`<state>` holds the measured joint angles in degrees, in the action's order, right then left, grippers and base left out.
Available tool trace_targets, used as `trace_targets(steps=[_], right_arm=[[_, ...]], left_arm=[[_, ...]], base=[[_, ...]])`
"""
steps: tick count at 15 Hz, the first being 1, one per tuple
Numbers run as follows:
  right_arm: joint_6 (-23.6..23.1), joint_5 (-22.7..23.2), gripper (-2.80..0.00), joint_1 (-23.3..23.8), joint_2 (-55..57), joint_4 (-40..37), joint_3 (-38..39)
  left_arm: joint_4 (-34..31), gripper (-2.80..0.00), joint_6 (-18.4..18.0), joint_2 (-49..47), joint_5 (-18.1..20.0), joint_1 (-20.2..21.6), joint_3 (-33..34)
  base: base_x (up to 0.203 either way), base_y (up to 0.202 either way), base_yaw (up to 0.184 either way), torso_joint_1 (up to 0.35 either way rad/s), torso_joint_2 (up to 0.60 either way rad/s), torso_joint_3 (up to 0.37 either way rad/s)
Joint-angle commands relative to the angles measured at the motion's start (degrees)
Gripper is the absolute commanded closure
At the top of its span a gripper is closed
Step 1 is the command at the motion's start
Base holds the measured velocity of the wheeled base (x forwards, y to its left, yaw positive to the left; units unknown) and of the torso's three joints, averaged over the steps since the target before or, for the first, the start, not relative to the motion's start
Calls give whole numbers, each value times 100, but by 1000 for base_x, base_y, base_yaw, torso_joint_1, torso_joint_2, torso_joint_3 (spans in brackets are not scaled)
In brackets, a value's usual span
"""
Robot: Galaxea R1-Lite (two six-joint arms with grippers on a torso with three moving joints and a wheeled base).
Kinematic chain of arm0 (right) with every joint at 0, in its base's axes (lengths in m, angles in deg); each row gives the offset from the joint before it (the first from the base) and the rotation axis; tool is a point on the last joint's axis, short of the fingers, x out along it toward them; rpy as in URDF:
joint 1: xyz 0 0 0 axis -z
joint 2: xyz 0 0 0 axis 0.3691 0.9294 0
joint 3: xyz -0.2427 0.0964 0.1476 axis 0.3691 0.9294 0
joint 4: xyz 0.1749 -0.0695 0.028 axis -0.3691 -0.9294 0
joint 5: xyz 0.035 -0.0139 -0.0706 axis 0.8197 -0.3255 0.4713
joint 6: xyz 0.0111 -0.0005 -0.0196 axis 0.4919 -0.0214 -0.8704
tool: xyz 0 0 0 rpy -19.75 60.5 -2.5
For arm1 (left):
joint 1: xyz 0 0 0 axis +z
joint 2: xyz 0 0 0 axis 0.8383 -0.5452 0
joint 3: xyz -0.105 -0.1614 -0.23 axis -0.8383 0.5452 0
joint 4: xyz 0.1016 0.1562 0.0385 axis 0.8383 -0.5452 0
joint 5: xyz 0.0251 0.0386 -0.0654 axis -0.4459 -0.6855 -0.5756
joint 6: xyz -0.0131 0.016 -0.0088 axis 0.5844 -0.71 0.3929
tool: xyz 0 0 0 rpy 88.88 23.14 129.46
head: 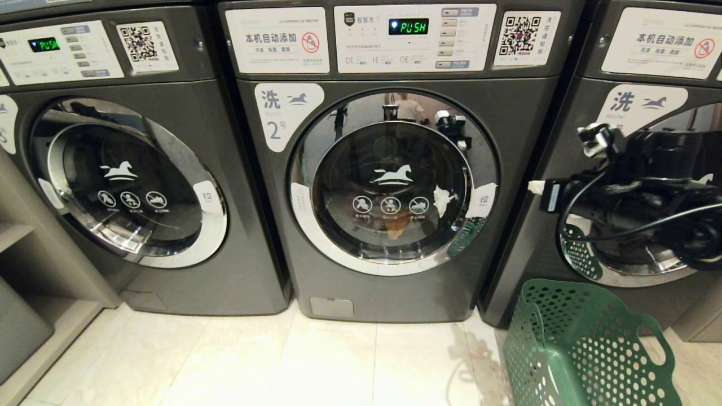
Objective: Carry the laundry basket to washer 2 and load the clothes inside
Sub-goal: Press the washing machine door tightly with the right hand, then press the washing machine switch
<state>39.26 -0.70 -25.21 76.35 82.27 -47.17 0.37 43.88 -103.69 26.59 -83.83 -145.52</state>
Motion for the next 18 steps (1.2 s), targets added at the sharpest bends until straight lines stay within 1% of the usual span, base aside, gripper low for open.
trace_targets(steps=[1,4,5,6,8,9,10,11,13,15,18], right_arm=[[-32,11,0,-15,1662,906,-359],[-278,26,0,116,2673,1928,-884],[-327,27,0,149,2965,2204,-1171],[-366,22,0,182,3174,2398,-1423],[-373,40,0,204,3300,2524,-1675],[-372,58,0,198,3365,2564,-1803],[-362,70,0,190,3399,2594,-1905],[-357,92,0,188,3406,2604,-1921],[-364,221,0,188,3377,2686,-1964],[-379,223,0,156,3408,2738,-2273],[-391,221,0,127,3436,2574,-2464]], left_arm=[[-81,0,84,863,-78,16,462],[-474,0,141,1621,-102,64,1018],[-665,0,146,1785,-99,188,1116],[-788,0,147,1916,-87,457,1185],[-943,0,153,2136,-53,1093,1311],[-1023,0,155,2303,52,1365,1420],[-1101,0,149,2451,266,1523,1546],[-1185,0,142,2515,372,1651,1588],[-1243,0,140,2662,520,1772,1677],[-1240,0,125,2888,541,1783,1956],[-1248,0,-30,3207,550,1849,2169]], base=[[0,0,0,0,0,0],[0,0,0,0,0,0],[0,0,0,0,0,0],[0,0,0,0,0,0],[0,0,0,0,0,0],[0,0,0,0,0,0],[0,0,0,0,0,0],[0,0,0,0,0,0],[0,0,0,0,0,0],[0,0,0,0,0,0],[0,0,0,0,0,0]])
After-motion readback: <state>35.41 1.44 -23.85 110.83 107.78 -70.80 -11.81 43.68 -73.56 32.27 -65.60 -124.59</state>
